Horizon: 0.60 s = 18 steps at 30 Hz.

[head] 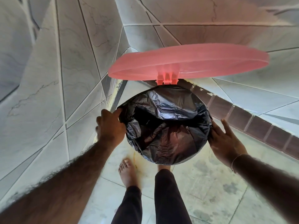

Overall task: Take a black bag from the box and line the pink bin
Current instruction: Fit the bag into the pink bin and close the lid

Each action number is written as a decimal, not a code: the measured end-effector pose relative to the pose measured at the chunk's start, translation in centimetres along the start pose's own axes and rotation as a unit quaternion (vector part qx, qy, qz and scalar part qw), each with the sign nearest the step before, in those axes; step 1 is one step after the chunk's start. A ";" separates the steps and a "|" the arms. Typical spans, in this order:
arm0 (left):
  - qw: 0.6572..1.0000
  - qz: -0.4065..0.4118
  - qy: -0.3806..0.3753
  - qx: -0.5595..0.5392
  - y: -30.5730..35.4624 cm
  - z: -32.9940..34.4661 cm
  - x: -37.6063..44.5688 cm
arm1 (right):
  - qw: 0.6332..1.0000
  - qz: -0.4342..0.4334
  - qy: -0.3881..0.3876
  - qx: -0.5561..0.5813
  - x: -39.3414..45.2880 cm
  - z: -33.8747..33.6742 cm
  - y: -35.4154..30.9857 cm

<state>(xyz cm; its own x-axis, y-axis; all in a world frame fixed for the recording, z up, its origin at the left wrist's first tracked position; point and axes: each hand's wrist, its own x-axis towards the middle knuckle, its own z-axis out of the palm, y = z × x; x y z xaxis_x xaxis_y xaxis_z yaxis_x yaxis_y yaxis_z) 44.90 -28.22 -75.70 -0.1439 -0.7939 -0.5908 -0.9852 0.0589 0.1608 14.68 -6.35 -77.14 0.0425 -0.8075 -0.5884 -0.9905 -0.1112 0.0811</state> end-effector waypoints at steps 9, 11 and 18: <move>0.982 0.042 -0.062 -0.171 -0.7 0.2 -1.3 | 0.999 0.002 -0.042 -0.015 -0.6 1.5 -0.5; 0.985 0.081 -0.077 -0.128 -1.5 0.7 -1.1 | 0.997 -0.003 -0.072 -0.025 0.0 0.9 -0.3; 0.984 -0.017 -0.114 -0.134 -1.8 3.7 1.6 | 0.995 0.009 -0.100 0.003 2.3 -0.3 -0.2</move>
<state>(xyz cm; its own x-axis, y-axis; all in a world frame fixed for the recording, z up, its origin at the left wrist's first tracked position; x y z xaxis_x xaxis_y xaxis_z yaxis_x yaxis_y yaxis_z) 46.09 -27.31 -79.84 -0.1575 -0.6349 -0.7563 -0.9344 -0.1519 0.3222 15.02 -8.40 -78.23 -0.0012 -0.6778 -0.7352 -0.9917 -0.0939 0.0881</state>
